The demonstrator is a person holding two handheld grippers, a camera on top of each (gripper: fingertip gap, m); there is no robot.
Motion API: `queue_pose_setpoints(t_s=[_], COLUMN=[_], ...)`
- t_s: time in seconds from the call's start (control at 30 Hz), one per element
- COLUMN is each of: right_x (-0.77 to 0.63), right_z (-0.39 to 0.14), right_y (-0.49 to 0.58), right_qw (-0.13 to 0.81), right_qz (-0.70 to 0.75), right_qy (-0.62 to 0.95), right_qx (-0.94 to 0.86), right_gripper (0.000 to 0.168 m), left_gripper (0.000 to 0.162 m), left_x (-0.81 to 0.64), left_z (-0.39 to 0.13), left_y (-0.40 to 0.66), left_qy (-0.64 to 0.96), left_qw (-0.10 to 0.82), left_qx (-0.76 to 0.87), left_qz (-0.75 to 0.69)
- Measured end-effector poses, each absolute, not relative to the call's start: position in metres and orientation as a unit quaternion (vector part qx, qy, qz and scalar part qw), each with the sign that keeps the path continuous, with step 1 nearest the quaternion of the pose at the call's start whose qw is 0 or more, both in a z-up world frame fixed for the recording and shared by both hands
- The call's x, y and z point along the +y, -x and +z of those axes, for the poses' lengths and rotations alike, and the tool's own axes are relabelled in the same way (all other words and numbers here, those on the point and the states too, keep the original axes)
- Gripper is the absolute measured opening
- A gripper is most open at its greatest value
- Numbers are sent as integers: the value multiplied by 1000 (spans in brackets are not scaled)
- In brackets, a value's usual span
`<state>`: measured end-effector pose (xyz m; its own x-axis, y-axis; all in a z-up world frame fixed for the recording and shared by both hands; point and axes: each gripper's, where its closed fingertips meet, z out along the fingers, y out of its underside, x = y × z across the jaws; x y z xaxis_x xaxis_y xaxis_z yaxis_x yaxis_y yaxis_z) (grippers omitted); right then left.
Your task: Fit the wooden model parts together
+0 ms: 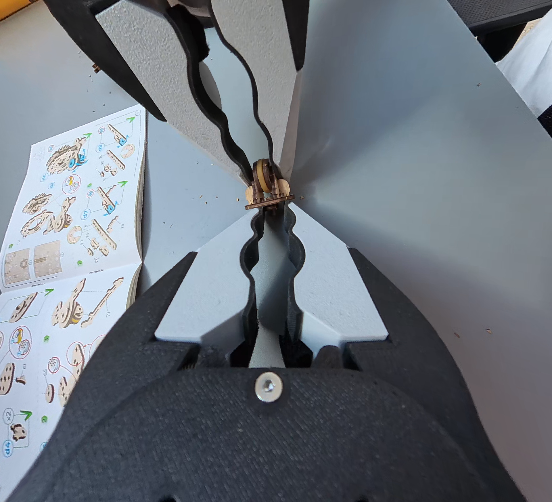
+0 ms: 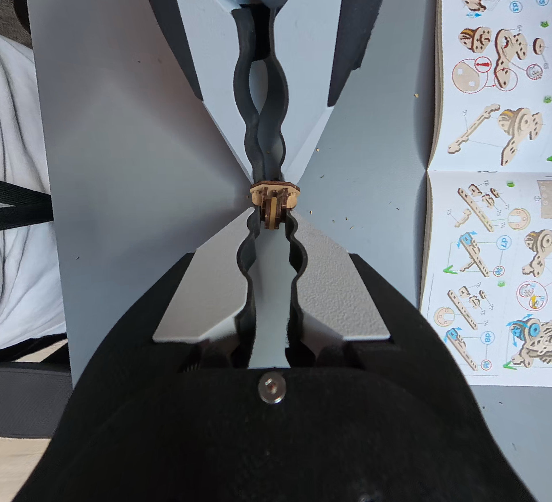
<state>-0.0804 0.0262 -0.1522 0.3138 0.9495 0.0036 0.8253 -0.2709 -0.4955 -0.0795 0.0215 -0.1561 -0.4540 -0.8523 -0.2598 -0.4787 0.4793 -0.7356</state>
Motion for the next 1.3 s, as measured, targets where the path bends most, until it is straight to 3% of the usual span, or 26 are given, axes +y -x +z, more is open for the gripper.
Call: queue_pose_setpoints(t_s=[1.3], right_x=[26], right_z=[-154], right_y=[84], right_qw=[164], right_qz=[157], right_qy=[775], right_qx=[-590], right_gripper=[11], left_gripper=[9], left_x=[21], left_z=[-156], left_y=[80], left_qy=[436], left_qw=[277], left_qx=[792], left_qz=[-325])
